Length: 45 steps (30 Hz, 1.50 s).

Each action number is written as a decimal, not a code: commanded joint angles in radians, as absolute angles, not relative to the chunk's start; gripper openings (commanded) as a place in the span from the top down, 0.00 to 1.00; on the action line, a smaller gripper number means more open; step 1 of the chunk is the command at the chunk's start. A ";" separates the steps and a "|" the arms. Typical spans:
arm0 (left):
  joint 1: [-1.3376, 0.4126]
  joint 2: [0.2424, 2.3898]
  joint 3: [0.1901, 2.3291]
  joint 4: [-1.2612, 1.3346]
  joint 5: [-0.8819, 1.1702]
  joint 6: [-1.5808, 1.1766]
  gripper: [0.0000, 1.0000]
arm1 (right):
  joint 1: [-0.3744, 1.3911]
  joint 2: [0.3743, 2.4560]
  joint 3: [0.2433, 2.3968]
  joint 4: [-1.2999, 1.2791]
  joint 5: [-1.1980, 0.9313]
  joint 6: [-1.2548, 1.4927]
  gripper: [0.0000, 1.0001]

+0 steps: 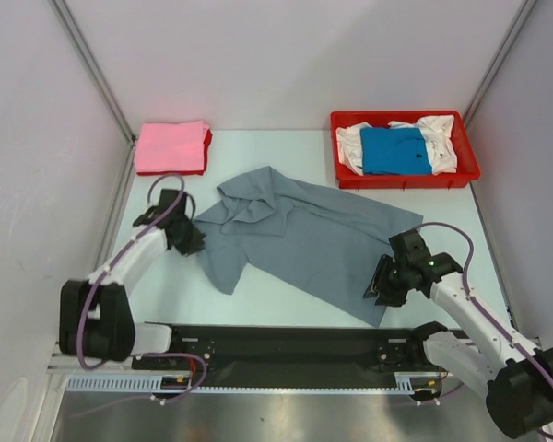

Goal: Fold and stack the t-shirts
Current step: Flatten the tshirt out

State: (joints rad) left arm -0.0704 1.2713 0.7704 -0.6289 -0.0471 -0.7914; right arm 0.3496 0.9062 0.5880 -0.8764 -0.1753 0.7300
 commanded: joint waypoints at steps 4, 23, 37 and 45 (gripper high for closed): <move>-0.326 1.561 1.159 -0.604 0.025 -0.775 0.52 | 0.341 0.934 0.635 -0.847 -0.158 0.724 0.55; -0.133 1.586 1.074 -0.565 0.100 -0.577 0.58 | 0.331 0.923 0.606 -0.838 -0.155 0.779 0.55; -0.350 1.744 1.215 -0.748 -0.188 -0.644 0.42 | 0.327 0.927 0.604 -0.827 -0.147 0.796 0.55; -0.367 1.830 1.269 -0.769 -0.196 -0.713 0.45 | 0.324 0.905 0.597 -0.841 -0.146 0.788 0.55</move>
